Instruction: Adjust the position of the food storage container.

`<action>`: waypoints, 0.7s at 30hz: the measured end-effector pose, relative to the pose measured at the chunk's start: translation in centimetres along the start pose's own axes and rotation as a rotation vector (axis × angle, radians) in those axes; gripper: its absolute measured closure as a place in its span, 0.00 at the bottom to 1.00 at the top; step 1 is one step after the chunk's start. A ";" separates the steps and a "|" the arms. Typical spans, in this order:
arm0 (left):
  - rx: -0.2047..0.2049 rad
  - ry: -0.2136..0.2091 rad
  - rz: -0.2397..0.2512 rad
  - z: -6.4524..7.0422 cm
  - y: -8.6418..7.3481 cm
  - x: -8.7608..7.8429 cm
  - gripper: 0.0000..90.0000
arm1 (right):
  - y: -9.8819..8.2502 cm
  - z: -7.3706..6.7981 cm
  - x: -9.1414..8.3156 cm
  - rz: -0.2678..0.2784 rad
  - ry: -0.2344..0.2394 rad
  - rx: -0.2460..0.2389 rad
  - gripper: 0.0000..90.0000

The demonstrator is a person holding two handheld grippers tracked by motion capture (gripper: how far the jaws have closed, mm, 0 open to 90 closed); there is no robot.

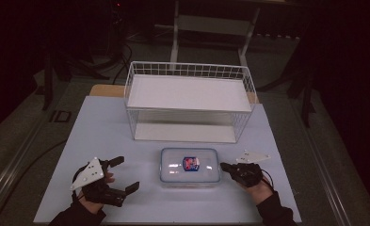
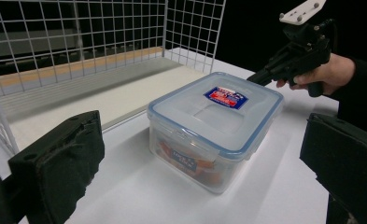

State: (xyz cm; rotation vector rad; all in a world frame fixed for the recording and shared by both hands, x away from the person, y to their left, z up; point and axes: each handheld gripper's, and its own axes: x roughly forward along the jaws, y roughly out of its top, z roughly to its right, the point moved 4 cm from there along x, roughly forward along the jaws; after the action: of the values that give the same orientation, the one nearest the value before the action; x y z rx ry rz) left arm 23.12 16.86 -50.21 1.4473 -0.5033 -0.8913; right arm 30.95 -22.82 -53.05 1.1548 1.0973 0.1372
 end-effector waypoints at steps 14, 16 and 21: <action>-0.013 -0.007 0.005 0.2 0.1 0.1 0.00 | 1.7 0.1 -3.0 0.172 -0.019 0.033 0.52; -0.013 -0.009 -0.001 0.3 0.1 0.1 0.00 | 2.0 -0.2 -3.4 0.204 0.016 0.039 0.36; -0.008 -0.033 0.013 1.0 1.0 0.0 0.00 | 2.3 -1.0 -3.8 0.226 0.038 0.003 0.14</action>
State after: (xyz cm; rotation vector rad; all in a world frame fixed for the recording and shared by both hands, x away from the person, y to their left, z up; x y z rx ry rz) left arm 22.53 16.15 -49.11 1.4225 -0.5323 -0.9071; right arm 29.28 -23.38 -48.84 1.2818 0.9981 0.3348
